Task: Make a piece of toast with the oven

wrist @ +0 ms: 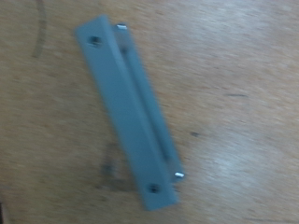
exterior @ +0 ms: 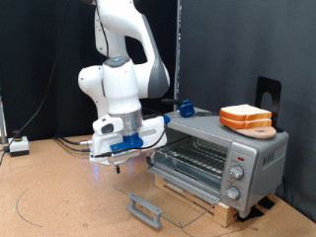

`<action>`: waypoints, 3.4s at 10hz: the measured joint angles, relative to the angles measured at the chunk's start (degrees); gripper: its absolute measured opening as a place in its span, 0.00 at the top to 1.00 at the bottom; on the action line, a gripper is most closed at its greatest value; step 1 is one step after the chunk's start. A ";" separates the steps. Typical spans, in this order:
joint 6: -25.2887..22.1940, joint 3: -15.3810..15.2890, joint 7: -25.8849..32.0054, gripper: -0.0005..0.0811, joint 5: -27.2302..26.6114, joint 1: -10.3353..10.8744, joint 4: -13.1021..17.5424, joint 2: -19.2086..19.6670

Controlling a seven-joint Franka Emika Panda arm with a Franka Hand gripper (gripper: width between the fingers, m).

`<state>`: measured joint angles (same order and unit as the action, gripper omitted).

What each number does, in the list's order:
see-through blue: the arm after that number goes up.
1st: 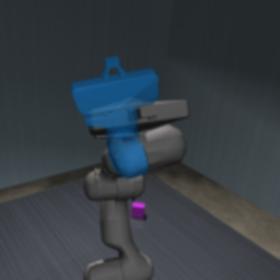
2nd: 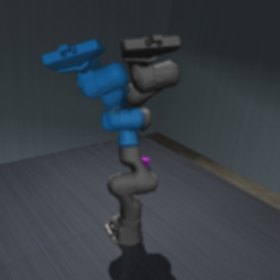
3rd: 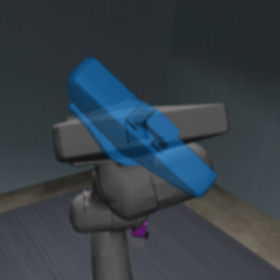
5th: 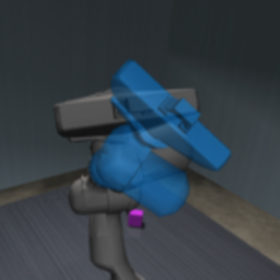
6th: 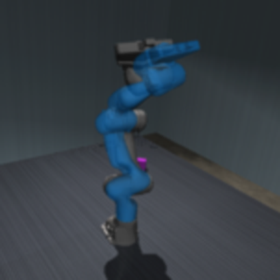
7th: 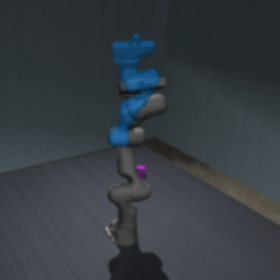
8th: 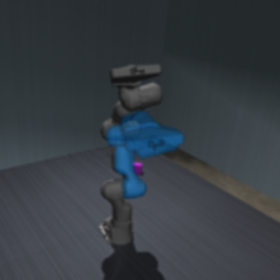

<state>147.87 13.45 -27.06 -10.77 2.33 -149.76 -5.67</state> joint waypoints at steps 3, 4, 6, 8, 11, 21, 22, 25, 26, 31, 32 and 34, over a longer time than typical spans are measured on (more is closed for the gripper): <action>0.00 1.66 2.31 0.00 4.32 -2.80 -0.92 0.09; 0.00 1.59 2.30 0.00 3.81 -2.76 -0.90 0.09; -7.74 1.98 9.64 0.00 -7.17 -2.03 0.96 -1.70; -19.93 3.95 18.34 0.00 -17.33 -1.88 3.96 -4.87; -35.79 6.80 20.68 0.00 -19.89 -2.39 8.47 -8.60; -48.12 7.45 42.78 0.00 -30.06 0.85 10.05 -20.16; -49.35 6.45 45.78 0.00 -26.40 1.21 10.19 -21.85; -52.36 3.93 47.78 0.00 -19.79 1.39 10.47 -24.60; -50.51 3.83 49.80 0.00 -21.37 1.47 9.91 -24.99; -46.58 1.16 63.78 0.00 -25.90 3.50 4.85 -36.62; -47.46 0.42 64.23 0.00 -25.75 3.56 4.21 -38.87; -49.20 -1.27 64.88 0.00 -25.46 3.65 3.18 -43.30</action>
<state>98.67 12.18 37.82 -36.23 5.98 -146.58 -48.97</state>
